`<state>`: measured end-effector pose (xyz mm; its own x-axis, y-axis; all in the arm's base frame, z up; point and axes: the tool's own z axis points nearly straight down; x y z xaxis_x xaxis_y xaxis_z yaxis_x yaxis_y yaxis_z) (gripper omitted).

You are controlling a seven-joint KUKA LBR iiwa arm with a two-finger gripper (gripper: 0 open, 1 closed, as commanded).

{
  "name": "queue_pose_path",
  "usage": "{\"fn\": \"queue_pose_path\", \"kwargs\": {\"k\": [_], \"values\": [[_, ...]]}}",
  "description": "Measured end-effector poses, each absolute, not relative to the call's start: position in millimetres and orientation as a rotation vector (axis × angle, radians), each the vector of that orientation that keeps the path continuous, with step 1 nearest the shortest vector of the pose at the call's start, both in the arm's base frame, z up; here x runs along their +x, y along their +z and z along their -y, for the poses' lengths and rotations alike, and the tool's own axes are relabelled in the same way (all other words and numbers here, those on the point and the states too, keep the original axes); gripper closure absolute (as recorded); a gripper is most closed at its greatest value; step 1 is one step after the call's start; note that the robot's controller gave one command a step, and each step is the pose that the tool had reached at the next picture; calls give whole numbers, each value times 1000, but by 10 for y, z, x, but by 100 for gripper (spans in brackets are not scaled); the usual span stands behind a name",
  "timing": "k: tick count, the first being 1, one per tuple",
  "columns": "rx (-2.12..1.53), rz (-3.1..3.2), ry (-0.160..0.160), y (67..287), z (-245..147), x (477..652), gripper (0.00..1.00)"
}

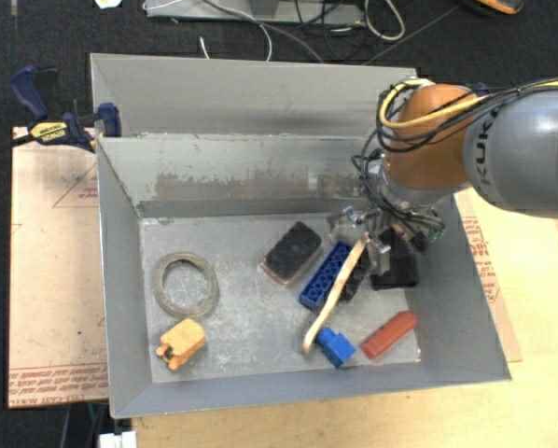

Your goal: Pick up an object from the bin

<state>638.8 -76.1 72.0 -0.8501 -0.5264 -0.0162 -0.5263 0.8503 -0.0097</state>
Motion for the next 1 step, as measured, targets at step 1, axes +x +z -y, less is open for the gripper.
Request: {"fn": "queue_pose_path", "kwargs": {"k": [1], "values": [[-855,-3004,-8,722,761,6387,100]]}}
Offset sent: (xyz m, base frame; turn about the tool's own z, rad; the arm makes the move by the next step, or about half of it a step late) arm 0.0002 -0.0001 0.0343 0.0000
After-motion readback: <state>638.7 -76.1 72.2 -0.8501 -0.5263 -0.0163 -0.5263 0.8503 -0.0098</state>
